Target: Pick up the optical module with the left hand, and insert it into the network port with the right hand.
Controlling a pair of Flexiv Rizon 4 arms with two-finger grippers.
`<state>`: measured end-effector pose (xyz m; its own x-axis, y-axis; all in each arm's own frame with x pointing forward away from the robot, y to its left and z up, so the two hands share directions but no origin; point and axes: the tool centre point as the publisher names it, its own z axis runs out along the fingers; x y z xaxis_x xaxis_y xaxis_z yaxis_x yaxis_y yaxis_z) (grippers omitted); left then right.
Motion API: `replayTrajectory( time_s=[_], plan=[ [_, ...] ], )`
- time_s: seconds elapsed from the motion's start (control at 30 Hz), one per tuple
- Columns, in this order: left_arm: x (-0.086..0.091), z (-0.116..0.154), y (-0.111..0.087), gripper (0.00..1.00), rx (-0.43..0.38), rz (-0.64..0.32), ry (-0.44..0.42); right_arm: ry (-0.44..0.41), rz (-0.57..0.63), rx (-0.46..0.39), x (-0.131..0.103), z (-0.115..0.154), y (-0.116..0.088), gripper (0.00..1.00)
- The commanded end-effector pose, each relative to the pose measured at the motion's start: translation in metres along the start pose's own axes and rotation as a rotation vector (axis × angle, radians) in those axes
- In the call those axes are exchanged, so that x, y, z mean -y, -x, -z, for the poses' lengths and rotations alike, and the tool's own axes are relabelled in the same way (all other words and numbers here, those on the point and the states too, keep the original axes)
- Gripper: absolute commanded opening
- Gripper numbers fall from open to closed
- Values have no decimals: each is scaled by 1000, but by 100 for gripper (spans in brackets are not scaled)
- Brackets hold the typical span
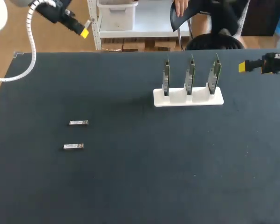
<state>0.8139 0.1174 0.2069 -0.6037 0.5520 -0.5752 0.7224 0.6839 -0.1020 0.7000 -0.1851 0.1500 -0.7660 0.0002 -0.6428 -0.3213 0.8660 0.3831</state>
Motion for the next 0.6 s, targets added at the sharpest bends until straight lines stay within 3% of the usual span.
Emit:
replayTrajectory(
  time_s=[0.03, 0.37, 0.6],
  plan=[
    [16, 23, -2, 0, 478, 45, -191, 0, 0, 0, 0, 0, 0, 100],
    [62, 23, 18, 0, 548, -108, -333, 0, 0, 0, 0, 0, 0, 100],
    [92, 8, 33, 0, 569, -204, -379, 0, 0, 0, 0, 0, 0, 100]
  ],
)
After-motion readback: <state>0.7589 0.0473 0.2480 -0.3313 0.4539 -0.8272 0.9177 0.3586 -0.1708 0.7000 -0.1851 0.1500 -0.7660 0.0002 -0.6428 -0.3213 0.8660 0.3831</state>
